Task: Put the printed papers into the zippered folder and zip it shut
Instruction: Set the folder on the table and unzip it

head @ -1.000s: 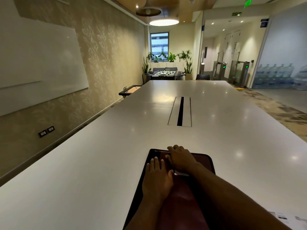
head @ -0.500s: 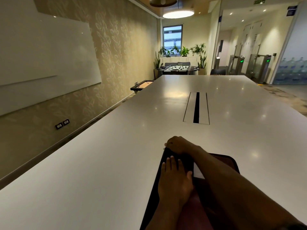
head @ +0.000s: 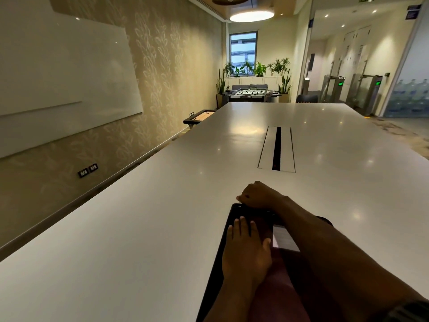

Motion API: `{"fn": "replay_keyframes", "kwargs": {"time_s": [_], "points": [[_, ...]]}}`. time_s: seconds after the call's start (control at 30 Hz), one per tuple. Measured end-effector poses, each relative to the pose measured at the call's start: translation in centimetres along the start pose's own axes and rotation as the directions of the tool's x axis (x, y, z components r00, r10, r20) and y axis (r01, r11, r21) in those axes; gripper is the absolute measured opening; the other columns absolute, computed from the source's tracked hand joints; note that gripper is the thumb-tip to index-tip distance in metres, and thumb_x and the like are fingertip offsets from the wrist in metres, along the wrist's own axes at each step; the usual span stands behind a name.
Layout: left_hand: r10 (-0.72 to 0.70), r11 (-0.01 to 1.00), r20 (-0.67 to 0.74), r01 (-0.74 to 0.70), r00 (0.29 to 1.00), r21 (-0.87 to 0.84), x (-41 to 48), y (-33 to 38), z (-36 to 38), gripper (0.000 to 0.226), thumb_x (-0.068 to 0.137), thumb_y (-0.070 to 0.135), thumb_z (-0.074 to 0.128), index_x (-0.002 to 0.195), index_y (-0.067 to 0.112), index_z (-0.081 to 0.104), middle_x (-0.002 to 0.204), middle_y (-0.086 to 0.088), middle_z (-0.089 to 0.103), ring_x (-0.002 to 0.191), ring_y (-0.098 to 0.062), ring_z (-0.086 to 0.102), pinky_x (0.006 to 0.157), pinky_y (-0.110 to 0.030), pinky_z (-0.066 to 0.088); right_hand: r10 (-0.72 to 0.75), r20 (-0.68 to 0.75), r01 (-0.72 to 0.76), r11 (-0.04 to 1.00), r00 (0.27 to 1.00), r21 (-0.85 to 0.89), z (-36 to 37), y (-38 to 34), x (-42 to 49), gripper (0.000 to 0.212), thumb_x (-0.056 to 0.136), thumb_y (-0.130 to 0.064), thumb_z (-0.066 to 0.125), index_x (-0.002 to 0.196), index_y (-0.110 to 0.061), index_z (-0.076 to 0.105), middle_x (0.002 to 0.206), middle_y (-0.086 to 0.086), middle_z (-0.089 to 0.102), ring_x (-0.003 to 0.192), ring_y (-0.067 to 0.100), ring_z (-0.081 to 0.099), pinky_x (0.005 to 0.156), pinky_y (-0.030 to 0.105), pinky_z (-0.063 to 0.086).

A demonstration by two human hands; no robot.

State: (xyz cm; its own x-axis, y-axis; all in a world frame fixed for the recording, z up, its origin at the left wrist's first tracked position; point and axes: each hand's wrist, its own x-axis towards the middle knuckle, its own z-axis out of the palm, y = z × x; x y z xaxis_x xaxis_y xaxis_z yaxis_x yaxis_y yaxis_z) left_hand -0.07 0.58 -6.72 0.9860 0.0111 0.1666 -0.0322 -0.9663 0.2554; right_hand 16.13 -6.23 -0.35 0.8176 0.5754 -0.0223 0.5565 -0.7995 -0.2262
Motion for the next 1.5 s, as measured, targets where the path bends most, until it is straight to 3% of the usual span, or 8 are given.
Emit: {"fn": "replay_keyframes", "kwargs": {"time_s": [0.17, 0.27, 0.57, 0.77, 0.87, 1.03, 1.17, 1.5], "points": [[-0.009, 1.000, -0.006, 0.009, 1.000, -0.002, 0.1, 0.1, 0.0, 0.066, 0.098, 0.051, 0.024, 0.152, 0.013, 0.014, 0.160, -0.015, 0.008, 0.148, -0.028, 0.001, 0.119, -0.040, 0.000, 0.030, 0.004, -0.030, 0.999, 1.000, -0.038, -0.4, 2.6, -1.3, 0.049, 0.097, -0.031, 0.048, 0.051, -0.016, 0.044, 0.055, -0.005, 0.050, 0.057, 0.012, 0.045, 0.067, 0.032, 0.037], [-0.015, 1.000, -0.003, 0.015, 1.000, 0.003, 0.1, 0.3, -0.1, 0.066, 0.098, 0.050, 0.024, 0.152, 0.013, 0.014, 0.160, -0.015, 0.009, 0.148, -0.028, 0.002, 0.119, -0.040, 0.000, 0.093, 0.008, -0.093, 0.992, 0.996, 0.083, -0.6, 3.6, -2.3, 0.019, 0.093, -0.023, 0.055, 0.087, -0.014, 0.071, 0.090, 0.003, 0.072, 0.088, 0.021, 0.062, 0.082, 0.031, 0.046], [-0.009, 1.000, 0.004, 0.009, 1.000, -0.013, 0.0, 0.3, -0.3, 0.066, 0.098, 0.051, 0.023, 0.152, 0.013, 0.014, 0.160, -0.015, 0.007, 0.148, -0.027, 0.000, 0.120, -0.039, 0.000, 0.222, 0.276, -0.279, 0.942, 0.935, 0.188, -0.9, -0.4, 0.2, 0.037, 0.102, -0.022, 0.041, 0.122, 0.001, 0.063, 0.126, 0.019, 0.062, 0.115, 0.032, 0.059, 0.091, 0.033, 0.046], [-0.009, 1.000, 0.007, 0.009, 1.000, -0.018, -0.1, 0.2, -0.3, 0.065, 0.099, 0.050, 0.023, 0.152, 0.012, 0.013, 0.160, -0.016, 0.008, 0.148, -0.028, 0.001, 0.119, -0.040, 0.000, 0.361, 0.245, -0.378, 0.926, 0.900, 0.025, -1.2, -1.9, 1.9, 0.036, 0.089, -0.017, 0.064, 0.120, 0.000, 0.064, 0.115, 0.016, 0.066, 0.093, 0.024, 0.059, 0.083, 0.037, 0.049], [-0.008, 1.000, 0.009, 0.009, 1.000, -0.013, -0.1, 0.2, -0.4, 0.065, 0.099, 0.049, 0.023, 0.151, 0.011, 0.012, 0.160, -0.017, 0.008, 0.148, -0.028, 0.001, 0.119, -0.040, -0.001, 0.346, 0.285, -0.348, 0.936, 0.894, -0.046, -1.2, -2.9, 2.0, 0.038, 0.098, -0.021, 0.053, 0.130, -0.001, 0.058, 0.128, 0.014, 0.061, 0.106, 0.022, 0.059, 0.091, 0.031, 0.046], [-0.010, 1.000, 0.010, 0.010, 1.000, -0.010, -0.2, 0.2, -0.4, 0.066, 0.099, 0.050, 0.023, 0.151, 0.011, 0.013, 0.160, -0.017, 0.007, 0.148, -0.029, 0.001, 0.119, -0.040, -0.001, 0.304, 0.207, -0.326, 0.942, 0.930, 0.081, -1.5, -0.9, 1.6, 0.035, 0.079, -0.017, 0.072, 0.112, -0.004, 0.069, 0.112, 0.016, 0.069, 0.088, 0.026, 0.060, 0.085, 0.040, 0.054], [-0.012, 1.000, 0.010, 0.012, 1.000, -0.017, -0.1, 0.2, -0.4, 0.066, 0.099, 0.050, 0.024, 0.151, 0.012, 0.014, 0.160, -0.017, 0.008, 0.148, -0.028, 0.001, 0.119, -0.040, -0.001, 0.106, 0.242, -0.129, 0.988, 0.965, 0.085, -1.7, 0.3, 1.1, 0.022, 0.084, -0.002, 0.066, 0.103, -0.007, 0.076, 0.110, 0.011, 0.074, 0.096, 0.026, 0.069, 0.089, 0.037, 0.055], [-0.012, 0.995, 0.043, 0.016, 0.999, -0.095, 0.8, -0.6, -1.2, 0.068, 0.096, 0.054, 0.035, 0.150, 0.014, 0.024, 0.160, -0.014, 0.014, 0.148, -0.026, 0.006, 0.120, -0.038, 0.005, -0.121, 0.144, 0.130, 0.990, 0.982, -0.049, -1.7, 2.2, 0.0, 0.018, 0.089, -0.014, 0.064, 0.102, -0.013, 0.077, 0.109, 0.001, 0.076, 0.102, 0.014, 0.068, 0.095, 0.030, 0.050]]}}
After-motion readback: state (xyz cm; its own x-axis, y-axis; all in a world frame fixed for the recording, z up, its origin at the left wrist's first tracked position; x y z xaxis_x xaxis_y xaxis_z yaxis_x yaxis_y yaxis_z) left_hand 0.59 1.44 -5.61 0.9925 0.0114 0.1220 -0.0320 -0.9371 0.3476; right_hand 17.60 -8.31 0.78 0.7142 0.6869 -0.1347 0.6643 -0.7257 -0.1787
